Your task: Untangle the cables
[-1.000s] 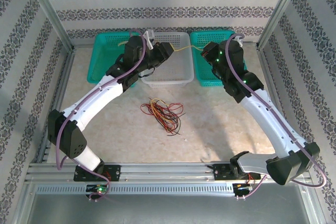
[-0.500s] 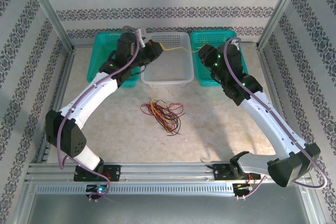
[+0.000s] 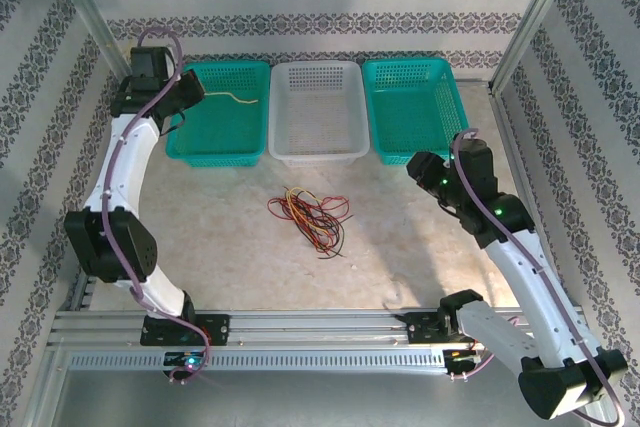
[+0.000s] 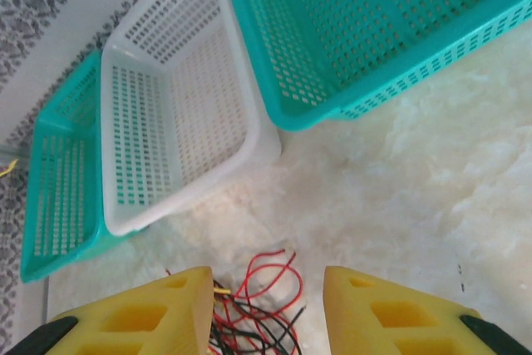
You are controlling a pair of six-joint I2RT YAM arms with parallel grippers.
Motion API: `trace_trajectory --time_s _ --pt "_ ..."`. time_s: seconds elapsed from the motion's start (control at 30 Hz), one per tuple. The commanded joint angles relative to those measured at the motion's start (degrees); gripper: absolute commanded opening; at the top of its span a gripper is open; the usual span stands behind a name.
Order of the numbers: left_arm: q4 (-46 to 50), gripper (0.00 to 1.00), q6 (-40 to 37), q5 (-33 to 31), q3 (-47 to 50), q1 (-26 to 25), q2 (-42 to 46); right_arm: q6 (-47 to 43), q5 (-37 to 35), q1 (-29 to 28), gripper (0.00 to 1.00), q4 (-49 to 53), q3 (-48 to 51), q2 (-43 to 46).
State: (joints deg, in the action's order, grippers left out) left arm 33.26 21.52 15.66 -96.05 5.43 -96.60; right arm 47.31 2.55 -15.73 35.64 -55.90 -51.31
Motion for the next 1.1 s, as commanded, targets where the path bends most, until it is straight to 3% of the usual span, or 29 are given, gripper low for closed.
trace_trajectory --time_s 0.0,0.17,0.4,0.5,0.6,0.87,1.0,1.07 --pt "8.73 0.00 -9.00 4.49 -5.24 1.08 -8.07 -2.20 3.16 0.00 0.40 2.31 0.70 -0.38" --pt "20.52 0.00 -14.08 6.24 -18.40 0.66 -20.50 -2.58 4.02 -0.45 0.39 2.81 -1.36 -2.22" --pt "23.55 0.01 -17.05 5.31 -24.69 -1.54 -26.92 -3.39 3.73 -0.65 0.39 3.24 -2.64 -4.70" --pt "24.77 0.34 -17.36 2.47 -27.61 -2.32 -29.71 -3.29 3.89 -0.71 0.39 2.77 -3.14 -5.58" --pt "25.29 0.51 -17.91 -1.54 -30.50 -2.88 -31.73 -4.02 4.26 -0.90 0.39 3.02 -4.29 -6.75" --pt "27.90 0.62 -20.02 -6.32 -34.69 -2.86 -33.50 -4.60 3.89 -2.23 0.39 3.99 -5.89 -7.49" --pt "27.16 0.63 -19.24 -7.24 -31.53 -2.88 -30.72 -4.67 2.78 -3.60 0.40 5.09 -6.15 -6.19" --pt "24.63 0.71 -17.81 -7.13 -27.74 -2.88 -27.32 -4.77 2.19 -4.21 0.40 5.64 -6.03 -5.12"
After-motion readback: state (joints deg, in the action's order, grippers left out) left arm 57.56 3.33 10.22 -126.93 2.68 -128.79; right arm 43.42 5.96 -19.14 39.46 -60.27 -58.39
